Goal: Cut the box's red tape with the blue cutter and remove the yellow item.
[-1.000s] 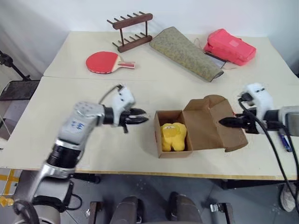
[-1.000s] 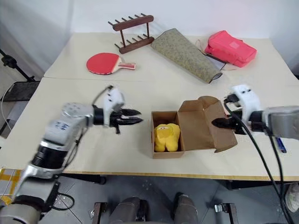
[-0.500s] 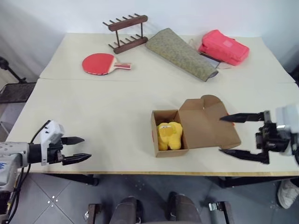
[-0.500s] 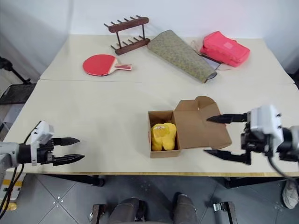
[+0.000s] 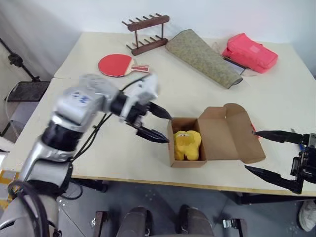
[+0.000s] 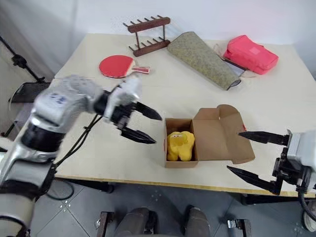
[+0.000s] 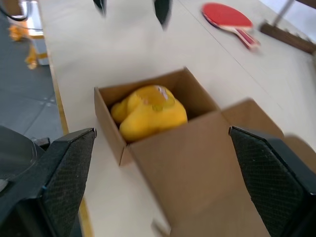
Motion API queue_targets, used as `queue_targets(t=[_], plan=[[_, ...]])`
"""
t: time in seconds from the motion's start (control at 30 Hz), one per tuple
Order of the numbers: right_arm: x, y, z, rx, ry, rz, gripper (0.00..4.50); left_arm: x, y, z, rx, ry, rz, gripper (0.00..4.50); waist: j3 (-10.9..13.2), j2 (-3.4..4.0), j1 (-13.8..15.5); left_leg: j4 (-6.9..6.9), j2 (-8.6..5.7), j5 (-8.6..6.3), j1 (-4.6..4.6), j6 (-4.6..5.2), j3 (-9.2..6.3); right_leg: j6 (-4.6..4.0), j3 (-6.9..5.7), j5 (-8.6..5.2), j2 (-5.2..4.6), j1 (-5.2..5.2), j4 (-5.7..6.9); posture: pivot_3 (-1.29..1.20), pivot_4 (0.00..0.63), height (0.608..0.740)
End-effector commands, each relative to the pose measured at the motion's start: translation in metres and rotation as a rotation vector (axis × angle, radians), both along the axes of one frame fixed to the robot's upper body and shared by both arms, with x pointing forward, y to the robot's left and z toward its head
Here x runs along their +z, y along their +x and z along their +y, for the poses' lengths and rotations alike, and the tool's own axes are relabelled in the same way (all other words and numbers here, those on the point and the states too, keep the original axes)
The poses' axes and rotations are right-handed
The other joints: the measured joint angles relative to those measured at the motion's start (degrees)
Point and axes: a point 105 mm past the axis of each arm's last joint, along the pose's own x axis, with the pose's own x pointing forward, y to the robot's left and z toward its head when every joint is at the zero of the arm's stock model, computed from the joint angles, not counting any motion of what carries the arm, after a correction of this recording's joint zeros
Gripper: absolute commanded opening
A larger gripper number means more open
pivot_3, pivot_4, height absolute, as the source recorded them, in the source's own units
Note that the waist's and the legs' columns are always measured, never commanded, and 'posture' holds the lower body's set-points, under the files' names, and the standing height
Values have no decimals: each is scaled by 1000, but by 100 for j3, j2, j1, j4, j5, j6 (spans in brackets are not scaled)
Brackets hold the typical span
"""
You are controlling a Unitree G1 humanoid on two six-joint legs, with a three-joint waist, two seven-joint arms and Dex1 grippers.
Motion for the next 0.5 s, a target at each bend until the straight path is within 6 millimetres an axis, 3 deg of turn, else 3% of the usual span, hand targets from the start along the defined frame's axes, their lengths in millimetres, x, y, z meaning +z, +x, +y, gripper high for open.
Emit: queue_targets(t=[0.03,0.23,0.33,0.5], plan=[[6,-11,3,-45,-8,-52,4500,-16,19,-19,-2,104,-155,4468,2,-2,-67,1,4,0,0,0,3,0,1,0,2,-1,-4,0,150,740],[-2,-28,0,-141,6,-30,4500,-34,43,-47,-6,175,-300,4468,8,-12,-87,15,37,2,-2,5,10,-3,16,0,-2,-7,1,0,150,740],[-5,-32,-1,-183,19,-34,4500,-32,39,-69,-41,109,-271,3919,8,-13,-39,19,35,0,-5,13,5,-4,15,1,-12,-8,3,0,150,740],[-7,-31,1,-195,37,-43,4500,-25,47,-69,-24,65,-284,2464,8,-13,-50,29,29,-9,-22,31,0,1,11,3,-22,-17,-1,0,150,740]])
